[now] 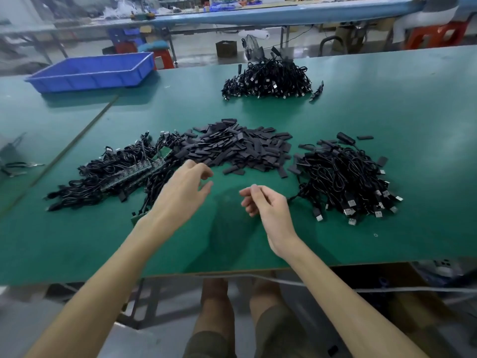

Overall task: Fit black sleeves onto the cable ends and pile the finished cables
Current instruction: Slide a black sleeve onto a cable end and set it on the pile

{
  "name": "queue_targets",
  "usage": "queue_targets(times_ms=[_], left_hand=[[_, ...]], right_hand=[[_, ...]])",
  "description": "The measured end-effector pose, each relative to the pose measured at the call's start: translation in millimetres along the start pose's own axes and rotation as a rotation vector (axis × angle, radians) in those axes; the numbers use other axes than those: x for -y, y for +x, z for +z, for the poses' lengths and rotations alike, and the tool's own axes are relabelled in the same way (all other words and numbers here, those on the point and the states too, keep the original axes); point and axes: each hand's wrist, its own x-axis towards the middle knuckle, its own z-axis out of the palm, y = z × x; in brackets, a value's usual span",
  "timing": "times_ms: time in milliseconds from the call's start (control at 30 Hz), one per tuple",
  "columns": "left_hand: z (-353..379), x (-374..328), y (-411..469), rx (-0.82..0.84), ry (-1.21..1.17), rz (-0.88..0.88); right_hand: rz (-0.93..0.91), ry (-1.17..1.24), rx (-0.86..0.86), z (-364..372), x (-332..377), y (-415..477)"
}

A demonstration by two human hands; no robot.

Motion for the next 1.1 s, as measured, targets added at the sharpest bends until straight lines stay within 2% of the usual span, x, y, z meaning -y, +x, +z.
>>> queue_targets(times_ms=[167, 333, 400, 533, 733, 867, 1100], left_hand=[[-21, 35, -27, -0.076, 0.159, -0.179], [-31, 57, -37, 0.164, 0.305, -0.394], [-31, 59, -39, 0.178, 0.252, -0.377], [-22, 50, -42, 0.036, 0.137, -0.282], [4, 13, -43, -0.133, 0.111, -0.048], [14, -5, -38, 0.012, -0.185, -0.051], [25, -5, -37, 0.122, -0.199, -0.083]], right_hand=[[-0.003, 0.014, 0.018, -1, -2, -1], [-0.008, 0.005, 0.019, -2, -3, -1], [-0.015, 0.004, 0.025, -2, -4, -1], [-0.033, -0.039, 0.053, -1, -4, -2], [-0.135, -0.286, 0.217, 5, -2, -6], [-0.163, -0.367, 0.238, 6, -1, -5], [-0.12, -0.409, 0.191, 7, -4, -5]])
